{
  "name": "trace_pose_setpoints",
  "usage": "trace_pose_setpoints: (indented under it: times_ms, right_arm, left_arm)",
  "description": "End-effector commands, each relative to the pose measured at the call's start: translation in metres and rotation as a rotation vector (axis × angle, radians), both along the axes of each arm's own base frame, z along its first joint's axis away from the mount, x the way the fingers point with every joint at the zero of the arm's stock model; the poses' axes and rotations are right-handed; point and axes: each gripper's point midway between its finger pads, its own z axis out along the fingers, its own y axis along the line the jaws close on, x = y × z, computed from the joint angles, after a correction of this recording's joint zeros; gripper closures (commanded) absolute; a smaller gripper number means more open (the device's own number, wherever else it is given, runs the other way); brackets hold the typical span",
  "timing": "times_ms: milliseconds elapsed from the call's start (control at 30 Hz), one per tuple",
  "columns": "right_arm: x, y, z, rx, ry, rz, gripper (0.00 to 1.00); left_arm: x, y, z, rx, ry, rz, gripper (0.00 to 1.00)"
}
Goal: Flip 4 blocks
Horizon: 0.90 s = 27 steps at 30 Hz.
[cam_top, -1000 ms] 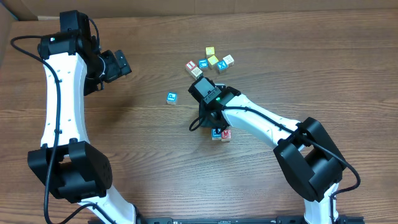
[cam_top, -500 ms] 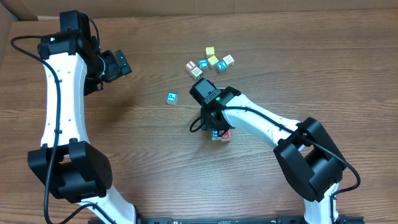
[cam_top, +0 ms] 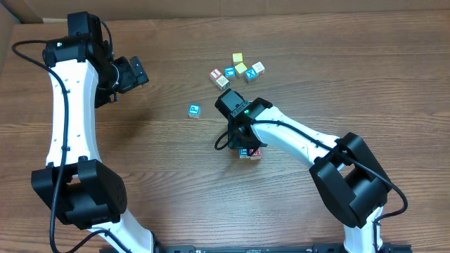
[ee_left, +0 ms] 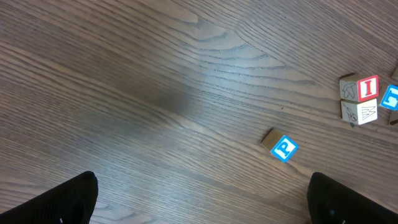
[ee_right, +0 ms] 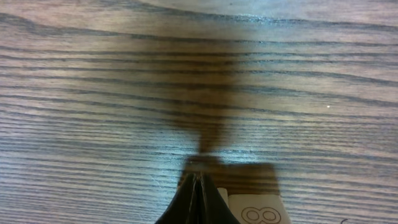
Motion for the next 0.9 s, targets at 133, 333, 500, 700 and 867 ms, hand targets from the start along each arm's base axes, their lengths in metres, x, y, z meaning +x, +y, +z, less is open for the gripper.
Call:
trace_pose_setpoints:
  times_ms: [133, 333, 500, 700, 867]
  right_arm:
    - [-0.005, 0.003, -0.002, 0.015, 0.019, 0.007, 0.96]
    - [-0.005, 0.003, -0.002, 0.014, 0.020, 0.007, 0.96]
    - [0.000, 0.006, 0.000, 0.020, 0.001, 0.041, 0.94]
    - [0.015, 0.025, 0.017, 0.103, -0.040, 0.094, 0.93]
    - [0.001, 0.043, 0.020, 0.175, 0.010, 0.158, 0.93]
  left_arm:
    - [-0.001, 0.001, -0.004, 0.000, 0.013, 0.016, 0.00]
    - [-0.001, 0.001, -0.004, 0.000, 0.013, 0.016, 0.00]
    - [-0.001, 0.001, -0.004, 0.000, 0.013, 0.016, 0.00]
    - [-0.001, 0.001, -0.004, 0.000, 0.013, 0.016, 0.00]
    - [-0.001, 0.001, -0.004, 0.000, 0.013, 0.016, 0.00]
